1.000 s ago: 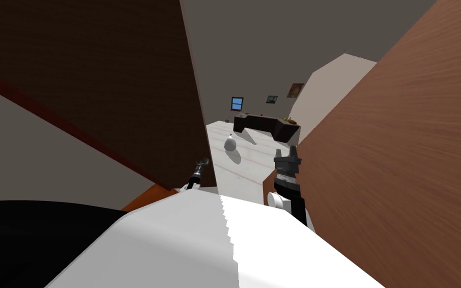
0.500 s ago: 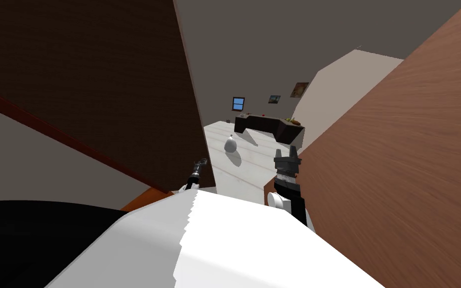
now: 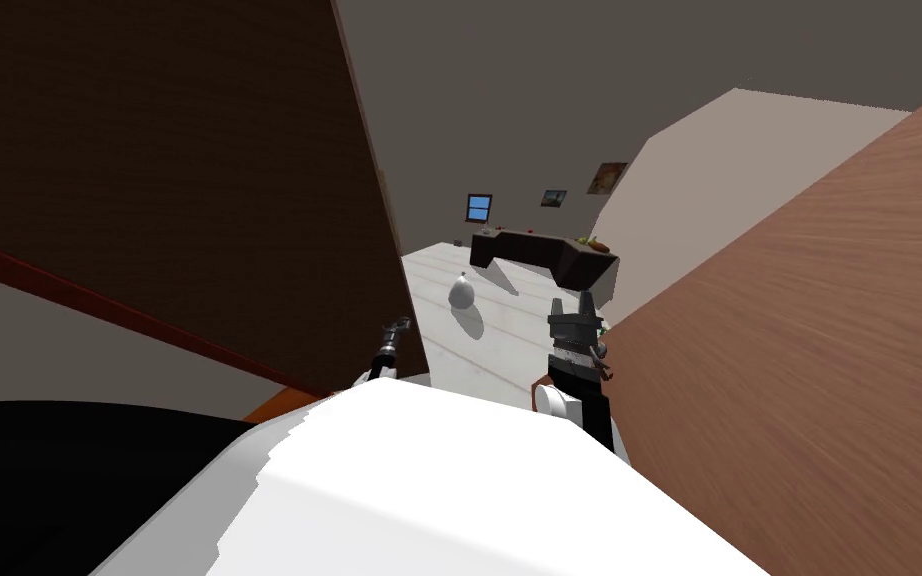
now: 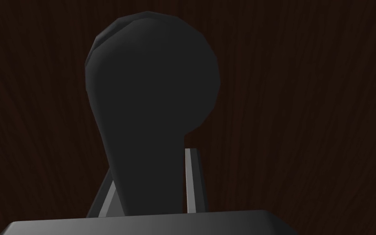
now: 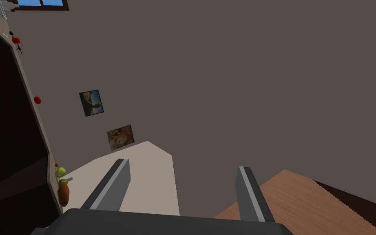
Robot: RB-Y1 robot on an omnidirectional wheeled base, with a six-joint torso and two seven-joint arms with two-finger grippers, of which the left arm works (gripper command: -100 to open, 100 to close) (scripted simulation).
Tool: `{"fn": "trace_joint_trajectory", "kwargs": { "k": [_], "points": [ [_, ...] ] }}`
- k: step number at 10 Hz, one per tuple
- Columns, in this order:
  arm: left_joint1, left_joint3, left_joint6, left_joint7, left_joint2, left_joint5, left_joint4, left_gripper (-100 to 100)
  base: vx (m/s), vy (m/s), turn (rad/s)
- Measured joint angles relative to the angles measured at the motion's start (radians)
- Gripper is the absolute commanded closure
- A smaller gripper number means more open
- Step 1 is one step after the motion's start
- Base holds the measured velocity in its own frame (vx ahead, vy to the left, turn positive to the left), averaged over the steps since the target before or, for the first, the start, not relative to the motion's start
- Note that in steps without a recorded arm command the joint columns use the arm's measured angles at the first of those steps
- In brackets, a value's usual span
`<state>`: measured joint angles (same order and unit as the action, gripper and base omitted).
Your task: Push the door open
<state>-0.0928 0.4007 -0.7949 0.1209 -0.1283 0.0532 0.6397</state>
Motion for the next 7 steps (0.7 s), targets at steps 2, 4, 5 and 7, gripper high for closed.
{"fn": "trace_joint_trajectory", "kwargs": {
  "k": [2,4,5,7],
  "points": [
    [0.006,0.017,0.004,-0.006,0.001,-0.009,0.009,100,0.201,-0.011,0.047],
    [-0.008,0.039,-0.013,-0.017,-0.004,-0.022,-0.030,100,0.172,-0.009,0.043],
    [0.003,0.042,-0.005,-0.018,-0.003,-0.024,-0.006,100,0.166,0.000,0.047],
    [0.010,0.063,0.007,-0.028,0.002,-0.035,0.005,100,0.204,-0.016,0.051]
  ]
}}
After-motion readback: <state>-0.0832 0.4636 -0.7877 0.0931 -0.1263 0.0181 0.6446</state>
